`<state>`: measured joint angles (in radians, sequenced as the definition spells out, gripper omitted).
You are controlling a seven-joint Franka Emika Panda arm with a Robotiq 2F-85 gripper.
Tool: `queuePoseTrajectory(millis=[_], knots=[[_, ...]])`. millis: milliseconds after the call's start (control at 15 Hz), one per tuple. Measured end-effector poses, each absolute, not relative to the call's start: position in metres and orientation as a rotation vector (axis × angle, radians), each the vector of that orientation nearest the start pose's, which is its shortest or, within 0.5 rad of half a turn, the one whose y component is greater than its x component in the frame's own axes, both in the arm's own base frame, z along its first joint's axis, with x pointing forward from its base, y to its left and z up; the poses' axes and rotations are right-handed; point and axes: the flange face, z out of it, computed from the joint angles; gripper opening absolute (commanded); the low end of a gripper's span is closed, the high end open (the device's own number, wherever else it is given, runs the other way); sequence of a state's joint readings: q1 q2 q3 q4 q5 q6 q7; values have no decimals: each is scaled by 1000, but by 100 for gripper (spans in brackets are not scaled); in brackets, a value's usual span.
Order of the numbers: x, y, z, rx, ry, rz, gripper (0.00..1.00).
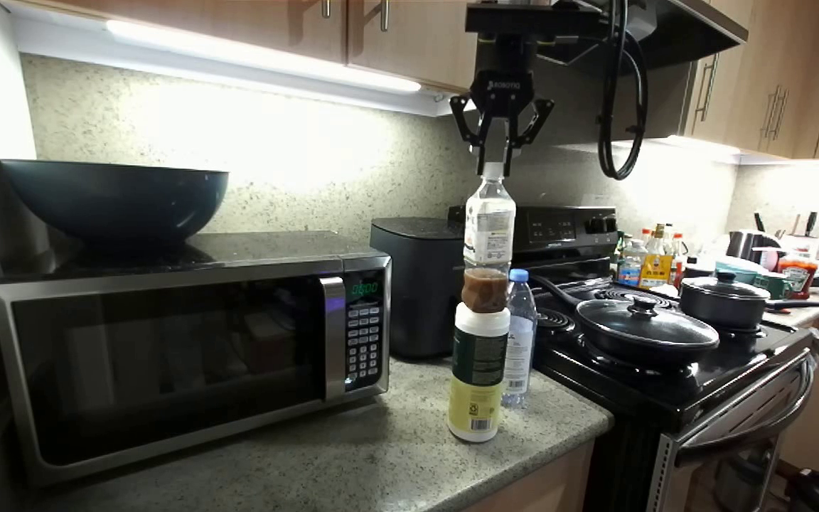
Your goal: Pick up the bottle on the left and place it on top of the container in the middle
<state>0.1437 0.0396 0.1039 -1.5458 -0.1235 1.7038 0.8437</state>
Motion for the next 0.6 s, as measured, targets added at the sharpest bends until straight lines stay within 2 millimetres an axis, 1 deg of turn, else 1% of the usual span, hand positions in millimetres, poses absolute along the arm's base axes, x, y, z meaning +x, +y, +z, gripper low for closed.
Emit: queuePoseTrajectory(millis=[600], knots=[[579,124,630,-3021,936,-275,9]])
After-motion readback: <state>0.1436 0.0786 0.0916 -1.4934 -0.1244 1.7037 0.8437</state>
